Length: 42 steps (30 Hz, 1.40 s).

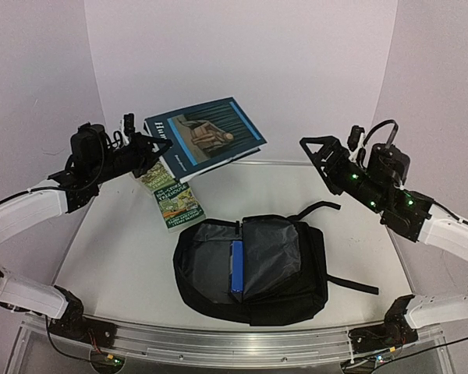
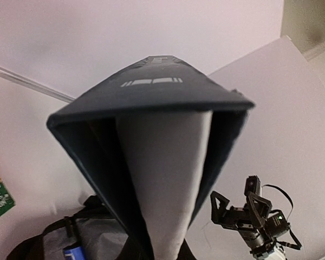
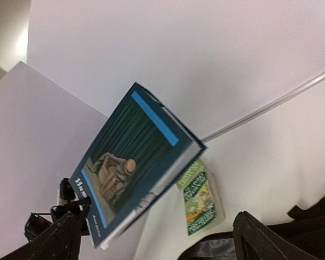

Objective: Pack the student bag
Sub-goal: Pick up the book from the center of the board, then place the book in the student bag.

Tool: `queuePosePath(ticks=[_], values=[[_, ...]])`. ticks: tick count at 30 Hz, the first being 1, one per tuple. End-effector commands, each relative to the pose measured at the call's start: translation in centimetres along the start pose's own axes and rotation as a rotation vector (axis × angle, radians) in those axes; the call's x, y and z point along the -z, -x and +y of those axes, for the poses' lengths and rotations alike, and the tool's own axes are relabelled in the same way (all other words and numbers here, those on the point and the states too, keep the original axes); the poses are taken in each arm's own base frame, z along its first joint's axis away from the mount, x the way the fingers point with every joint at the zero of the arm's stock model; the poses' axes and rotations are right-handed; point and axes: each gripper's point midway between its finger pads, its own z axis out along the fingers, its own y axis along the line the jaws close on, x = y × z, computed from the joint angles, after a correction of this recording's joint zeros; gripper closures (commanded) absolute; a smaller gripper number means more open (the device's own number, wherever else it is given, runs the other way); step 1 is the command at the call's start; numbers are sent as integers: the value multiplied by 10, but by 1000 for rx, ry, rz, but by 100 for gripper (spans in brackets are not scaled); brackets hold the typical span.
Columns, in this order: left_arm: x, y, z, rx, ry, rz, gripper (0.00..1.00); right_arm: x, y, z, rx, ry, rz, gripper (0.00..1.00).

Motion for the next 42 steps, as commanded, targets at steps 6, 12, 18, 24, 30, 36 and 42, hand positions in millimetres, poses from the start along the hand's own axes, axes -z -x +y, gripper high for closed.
queuePosePath(ticks=[6,12,18,24,30,36,42], values=[[28,-21,22,21,71,212,100,20,-98,-113,41,-313,427,3],[32,-37,34,70,56,294,100,32,-142,-150,17,-364,593,11],[37,-48,40,90,55,334,100,37,-164,-169,9,-405,668,23],[41,-55,44,99,59,358,100,36,-175,-180,23,-429,710,46],[45,-62,47,104,68,389,100,34,-181,-187,39,-440,740,58],[50,-80,68,163,131,451,100,27,-166,-165,23,-393,699,95],[54,-96,80,199,153,512,100,23,-125,-123,17,-322,583,100]])
